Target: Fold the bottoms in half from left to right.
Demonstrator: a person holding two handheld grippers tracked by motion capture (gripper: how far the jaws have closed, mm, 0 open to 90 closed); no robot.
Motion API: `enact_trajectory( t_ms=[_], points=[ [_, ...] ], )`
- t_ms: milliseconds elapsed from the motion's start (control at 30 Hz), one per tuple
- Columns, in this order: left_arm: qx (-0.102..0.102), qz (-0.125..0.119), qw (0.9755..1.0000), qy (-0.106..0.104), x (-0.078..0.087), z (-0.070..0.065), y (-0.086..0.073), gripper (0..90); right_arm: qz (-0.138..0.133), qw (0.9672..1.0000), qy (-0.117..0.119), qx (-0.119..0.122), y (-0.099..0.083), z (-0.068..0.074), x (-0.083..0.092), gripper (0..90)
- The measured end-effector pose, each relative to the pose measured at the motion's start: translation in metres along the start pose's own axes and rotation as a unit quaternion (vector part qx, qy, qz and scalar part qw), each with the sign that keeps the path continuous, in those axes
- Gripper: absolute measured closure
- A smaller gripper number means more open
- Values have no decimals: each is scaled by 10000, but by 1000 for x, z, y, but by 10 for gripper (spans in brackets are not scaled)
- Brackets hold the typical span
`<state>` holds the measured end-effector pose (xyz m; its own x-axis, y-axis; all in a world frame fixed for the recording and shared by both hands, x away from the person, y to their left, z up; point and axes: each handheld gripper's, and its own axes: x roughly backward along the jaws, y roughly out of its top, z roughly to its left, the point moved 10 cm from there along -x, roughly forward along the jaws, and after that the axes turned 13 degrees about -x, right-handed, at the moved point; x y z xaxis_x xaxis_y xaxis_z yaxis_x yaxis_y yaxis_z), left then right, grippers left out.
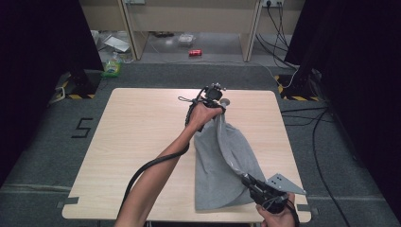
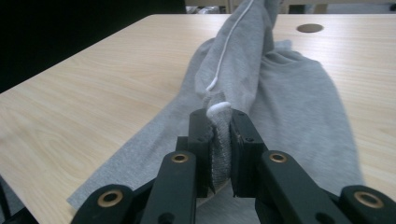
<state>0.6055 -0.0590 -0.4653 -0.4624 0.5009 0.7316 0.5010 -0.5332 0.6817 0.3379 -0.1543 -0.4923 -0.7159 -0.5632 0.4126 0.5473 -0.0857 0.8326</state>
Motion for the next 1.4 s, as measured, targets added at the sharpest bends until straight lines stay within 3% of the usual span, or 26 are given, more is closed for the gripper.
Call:
enact_trajectory(
  t_ms=[167,267,333,500,667,833,1000,1133,1367,1400],
  points=[
    [19,-94,9999,-55,-7,-6,3,765,-29,9998,-160,-88,-5,-14,8,813],
    [57,-313,9994,-144,-8,-8,9,699,10,9997,-220,-143,-8,-19,9,812],
    [78,-375,9991,-151,-7,-9,11,590,24,9996,-254,-137,-9,-21,9,812],
    [-31,-390,9991,-191,-1,-5,7,553,32,9993,-332,-176,-9,-28,10,813],
    [-21,-277,9996,-93,4,12,-7,523,5,9985,-488,-240,-10,-37,18,814],
    [96,-153,9998,-27,9,31,-26,499,17,9963,-769,-380,-21,-59,30,815],
    [223,-30,9997,34,11,48,-45,492,282,9929,-1070,-444,-35,-81,31,814],
    [258,63,9996,58,10,55,-59,485,424,9913,-1166,-450,-39,-86,28,803],
    [313,179,9993,43,8,63,-78,465,385,9886,-1302,-649,-37,-92,31,647],
    [335,185,9993,44,8,64,-80,464,317,9892,-1317,-563,-33,-93,32,634]
  ],
)
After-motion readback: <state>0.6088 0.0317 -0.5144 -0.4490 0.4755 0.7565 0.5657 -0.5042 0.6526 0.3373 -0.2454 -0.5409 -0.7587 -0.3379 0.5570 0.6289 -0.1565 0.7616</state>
